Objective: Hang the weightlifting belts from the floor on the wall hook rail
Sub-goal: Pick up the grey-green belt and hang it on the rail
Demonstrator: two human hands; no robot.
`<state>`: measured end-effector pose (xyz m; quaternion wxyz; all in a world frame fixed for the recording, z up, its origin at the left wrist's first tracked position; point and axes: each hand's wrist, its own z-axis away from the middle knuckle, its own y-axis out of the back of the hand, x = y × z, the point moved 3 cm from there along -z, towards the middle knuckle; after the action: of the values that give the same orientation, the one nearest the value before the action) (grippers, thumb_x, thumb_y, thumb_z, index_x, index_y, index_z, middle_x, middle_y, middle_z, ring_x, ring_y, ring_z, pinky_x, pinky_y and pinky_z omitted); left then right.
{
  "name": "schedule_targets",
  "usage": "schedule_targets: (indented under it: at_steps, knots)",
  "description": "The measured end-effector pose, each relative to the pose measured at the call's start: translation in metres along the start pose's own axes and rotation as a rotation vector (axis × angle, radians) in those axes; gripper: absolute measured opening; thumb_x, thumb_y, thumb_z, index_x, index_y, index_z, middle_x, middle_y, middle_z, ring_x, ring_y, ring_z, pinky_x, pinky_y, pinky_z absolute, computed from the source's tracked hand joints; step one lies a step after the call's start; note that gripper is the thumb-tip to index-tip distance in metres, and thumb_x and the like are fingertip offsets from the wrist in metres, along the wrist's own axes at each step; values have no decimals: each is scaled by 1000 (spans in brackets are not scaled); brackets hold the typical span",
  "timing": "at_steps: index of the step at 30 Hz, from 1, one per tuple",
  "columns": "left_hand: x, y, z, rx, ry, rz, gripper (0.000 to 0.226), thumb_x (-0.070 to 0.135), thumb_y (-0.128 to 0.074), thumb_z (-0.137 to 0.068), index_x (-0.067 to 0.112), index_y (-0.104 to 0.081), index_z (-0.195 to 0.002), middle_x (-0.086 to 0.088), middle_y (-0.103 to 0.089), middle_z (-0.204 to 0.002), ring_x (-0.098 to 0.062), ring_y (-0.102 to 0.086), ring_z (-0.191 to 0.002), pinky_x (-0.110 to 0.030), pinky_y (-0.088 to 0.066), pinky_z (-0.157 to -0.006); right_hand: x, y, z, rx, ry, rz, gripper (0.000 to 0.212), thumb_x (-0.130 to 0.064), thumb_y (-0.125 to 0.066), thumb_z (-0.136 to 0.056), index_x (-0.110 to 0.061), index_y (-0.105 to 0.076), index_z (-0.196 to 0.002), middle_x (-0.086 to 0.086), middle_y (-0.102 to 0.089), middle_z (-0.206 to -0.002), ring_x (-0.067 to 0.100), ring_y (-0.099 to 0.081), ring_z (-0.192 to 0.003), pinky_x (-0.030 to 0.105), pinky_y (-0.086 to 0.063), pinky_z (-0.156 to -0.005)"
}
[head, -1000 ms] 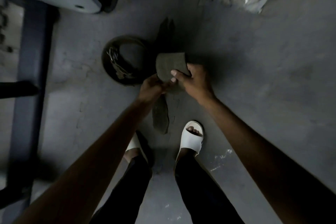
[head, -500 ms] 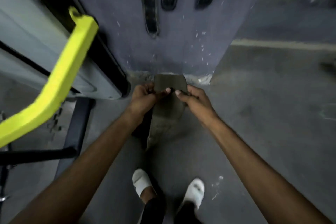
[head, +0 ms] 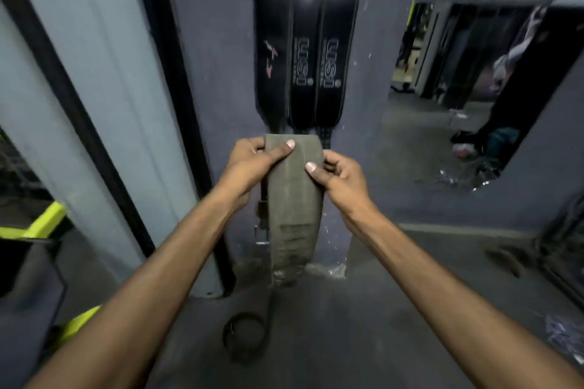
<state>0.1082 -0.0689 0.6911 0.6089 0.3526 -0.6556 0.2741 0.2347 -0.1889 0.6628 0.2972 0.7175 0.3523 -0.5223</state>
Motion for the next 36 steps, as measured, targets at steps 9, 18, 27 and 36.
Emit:
schedule_targets:
  at_steps: [9,18,27,36]
  knots:
    - [224,33,99,-27,-367,39,34,33,-73,-88,8,-73,-111,-8,-78,-102,-16,-75,-92,-27,-60,-76,-268,-14,32,93,362,-55,21,-4,-65,-95,0,-71,-114,13,-77,-105,17,-72,-92,28,-58,-76]
    - [185,38,205,-485,-351,-304,34,32,-79,-83,15,-75,-112,6,-78,-106,-7,-73,-98,-23,-57,-84,-428,-23,63,191,518,-123,18,-1,-62,-96,4,-71,-111,7,-74,-89,10,-70,-74,24,-57,-67]
    - [293,107,205,-437,-402,77,46,58,-77,-71,22,-78,-100,1,-78,-102,-12,-72,-90,-27,-59,-80,-468,-56,90,144,582,-130,17,-4,-64,-97,7,-70,-107,8,-71,-89,11,-68,-75,24,-58,-69]
    - [416,116,191,-285,-450,381,48,27,-74,-82,0,-67,-121,-16,-68,-115,-28,-63,-108,-51,-42,-113,-475,-71,119,138,664,61,24,-11,-67,-96,4,-70,-115,13,-75,-107,18,-70,-95,33,-59,-85]
